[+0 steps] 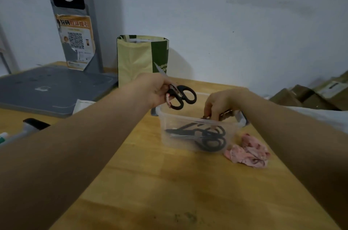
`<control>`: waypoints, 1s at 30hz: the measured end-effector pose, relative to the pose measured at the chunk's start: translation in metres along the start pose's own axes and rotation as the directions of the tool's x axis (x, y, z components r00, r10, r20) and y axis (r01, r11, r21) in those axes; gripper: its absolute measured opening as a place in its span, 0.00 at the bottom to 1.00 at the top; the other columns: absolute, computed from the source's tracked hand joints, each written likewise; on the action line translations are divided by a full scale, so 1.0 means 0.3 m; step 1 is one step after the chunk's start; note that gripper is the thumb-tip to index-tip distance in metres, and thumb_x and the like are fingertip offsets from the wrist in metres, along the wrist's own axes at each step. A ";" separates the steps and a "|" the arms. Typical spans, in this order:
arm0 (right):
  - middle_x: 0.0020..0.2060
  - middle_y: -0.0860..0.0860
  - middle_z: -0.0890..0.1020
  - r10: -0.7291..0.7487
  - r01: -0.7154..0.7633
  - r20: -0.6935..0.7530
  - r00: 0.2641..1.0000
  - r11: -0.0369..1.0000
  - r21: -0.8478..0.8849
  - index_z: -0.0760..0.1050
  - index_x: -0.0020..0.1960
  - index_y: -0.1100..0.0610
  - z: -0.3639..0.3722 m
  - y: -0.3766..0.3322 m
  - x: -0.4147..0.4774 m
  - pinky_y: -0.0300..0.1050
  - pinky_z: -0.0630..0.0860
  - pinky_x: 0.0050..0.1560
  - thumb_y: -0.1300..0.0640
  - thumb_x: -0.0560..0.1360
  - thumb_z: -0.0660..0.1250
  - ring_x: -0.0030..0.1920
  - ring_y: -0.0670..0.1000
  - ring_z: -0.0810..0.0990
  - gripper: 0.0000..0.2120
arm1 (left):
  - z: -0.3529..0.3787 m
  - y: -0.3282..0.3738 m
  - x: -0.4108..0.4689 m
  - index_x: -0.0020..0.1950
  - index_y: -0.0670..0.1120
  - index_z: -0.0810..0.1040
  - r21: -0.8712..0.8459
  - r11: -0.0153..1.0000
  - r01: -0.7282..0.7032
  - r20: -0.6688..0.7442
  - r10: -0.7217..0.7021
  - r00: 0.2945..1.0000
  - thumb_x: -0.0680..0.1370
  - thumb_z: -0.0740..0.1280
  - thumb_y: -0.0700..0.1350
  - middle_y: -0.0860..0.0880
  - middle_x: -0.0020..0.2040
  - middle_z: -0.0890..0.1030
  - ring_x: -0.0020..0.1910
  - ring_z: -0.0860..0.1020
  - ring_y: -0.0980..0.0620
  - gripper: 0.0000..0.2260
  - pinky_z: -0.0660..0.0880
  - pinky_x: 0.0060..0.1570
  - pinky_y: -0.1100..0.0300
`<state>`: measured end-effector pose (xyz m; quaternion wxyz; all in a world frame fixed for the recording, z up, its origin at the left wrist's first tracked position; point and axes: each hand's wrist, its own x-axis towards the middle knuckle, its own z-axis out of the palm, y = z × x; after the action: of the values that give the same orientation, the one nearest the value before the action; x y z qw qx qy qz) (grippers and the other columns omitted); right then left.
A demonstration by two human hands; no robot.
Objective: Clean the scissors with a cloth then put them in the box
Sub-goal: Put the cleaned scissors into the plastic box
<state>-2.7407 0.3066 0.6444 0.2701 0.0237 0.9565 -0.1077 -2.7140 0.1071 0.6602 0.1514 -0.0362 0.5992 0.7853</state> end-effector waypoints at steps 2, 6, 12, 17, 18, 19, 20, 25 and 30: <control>0.42 0.51 0.80 -0.012 0.017 0.039 0.999 0.992 -0.127 0.79 0.54 0.55 0.034 -0.023 0.039 0.42 0.74 0.38 0.54 0.64 0.78 0.39 0.50 0.75 0.20 | 0.008 -0.007 0.013 0.46 0.37 0.72 0.028 1.000 -0.010 -0.030 0.010 0.999 0.77 0.61 0.32 0.42 0.37 0.78 0.35 0.79 0.50 0.02 0.78 0.33 0.57; 0.50 0.47 0.81 0.023 -0.014 0.026 0.999 0.957 -0.291 0.80 0.55 0.50 0.075 -0.026 0.111 0.51 0.77 0.57 0.45 0.61 0.78 0.52 0.52 0.78 0.24 | 0.016 -0.021 0.031 0.46 0.37 0.72 0.054 0.998 -0.019 -0.074 0.023 0.997 0.77 0.63 0.32 0.41 0.40 0.79 0.34 0.81 0.48 0.02 0.79 0.28 0.57; 0.53 0.52 0.81 -0.059 0.068 -0.191 0.980 0.997 0.044 0.79 0.56 0.56 0.033 -0.016 0.081 0.45 0.78 0.52 0.52 0.74 0.69 0.51 0.51 0.80 0.12 | 0.036 -0.036 0.059 0.45 0.37 0.72 0.040 0.998 -0.048 -0.127 0.053 0.990 0.77 0.63 0.32 0.42 0.38 0.76 0.32 0.79 0.48 0.03 0.79 0.29 0.56; 0.51 0.58 0.82 -0.172 0.376 -0.338 0.925 0.528 0.761 0.75 0.57 0.56 -0.015 -0.046 -0.086 0.49 0.82 0.48 0.42 0.67 0.70 0.48 0.56 0.83 0.25 | 0.075 -0.039 0.071 0.53 0.36 0.72 -0.018 0.997 -0.077 -0.151 0.073 0.986 0.77 0.63 0.31 0.43 0.33 0.75 0.25 0.78 0.52 0.06 0.79 0.28 0.58; 0.52 0.57 0.81 -0.218 0.410 -0.348 0.912 0.532 0.741 0.74 0.59 0.53 -0.012 -0.054 -0.110 0.48 0.82 0.47 0.44 0.64 0.72 0.51 0.56 0.82 0.27 | 0.087 -0.037 0.066 0.53 0.36 0.72 -0.032 0.996 -0.085 -0.150 0.079 0.985 0.76 0.63 0.31 0.43 0.33 0.75 0.21 0.77 0.54 0.07 0.78 0.25 0.60; 0.54 0.55 0.80 -0.243 0.440 -0.370 0.897 0.584 0.682 0.73 0.61 0.51 -0.008 -0.062 -0.124 0.46 0.82 0.45 0.47 0.63 0.75 0.52 0.55 0.81 0.28 | 0.101 -0.037 0.062 0.54 0.35 0.73 -0.040 0.995 -0.094 -0.148 0.087 0.985 0.76 0.63 0.31 0.43 0.34 0.76 0.19 0.76 0.54 0.07 0.77 0.23 0.61; 0.54 0.53 0.79 -0.253 0.459 -0.399 0.881 0.658 0.597 0.74 0.62 0.51 -0.005 -0.067 -0.133 0.43 0.81 0.42 0.50 0.63 0.76 0.52 0.53 0.81 0.29 | 0.117 -0.038 0.058 0.54 0.35 0.73 -0.035 0.994 -0.100 -0.141 0.095 0.986 0.76 0.63 0.31 0.42 0.36 0.78 0.21 0.78 0.54 0.07 0.77 0.23 0.61; 0.39 0.52 0.81 -0.252 0.405 -0.474 0.844 0.878 0.255 0.81 0.47 0.58 -0.032 -0.067 -0.156 0.39 0.75 0.40 0.58 0.67 0.72 0.41 0.48 0.78 0.09 | 0.158 -0.041 0.042 0.48 0.35 0.76 0.066 0.993 -0.099 -0.069 0.103 0.992 0.76 0.65 0.32 0.39 0.42 0.82 0.36 0.83 0.46 0.03 0.82 0.40 0.51; 0.43 0.57 0.81 -0.113 0.208 -0.497 0.861 0.968 0.140 0.82 0.47 0.60 -0.055 0.018 -0.093 0.43 0.72 0.43 0.58 0.67 0.69 0.41 0.49 0.74 0.10 | 0.082 -0.044 0.026 0.47 0.41 0.78 0.595 0.770 -0.230 -0.084 0.343 0.936 0.74 0.65 0.37 0.47 0.45 0.78 0.42 0.77 0.51 0.04 0.73 0.40 0.61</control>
<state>-2.7246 0.3157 0.6717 0.0084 -0.0047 0.9776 -0.2104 -2.7147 0.1351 0.6530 -0.0238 0.0297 0.8182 0.5737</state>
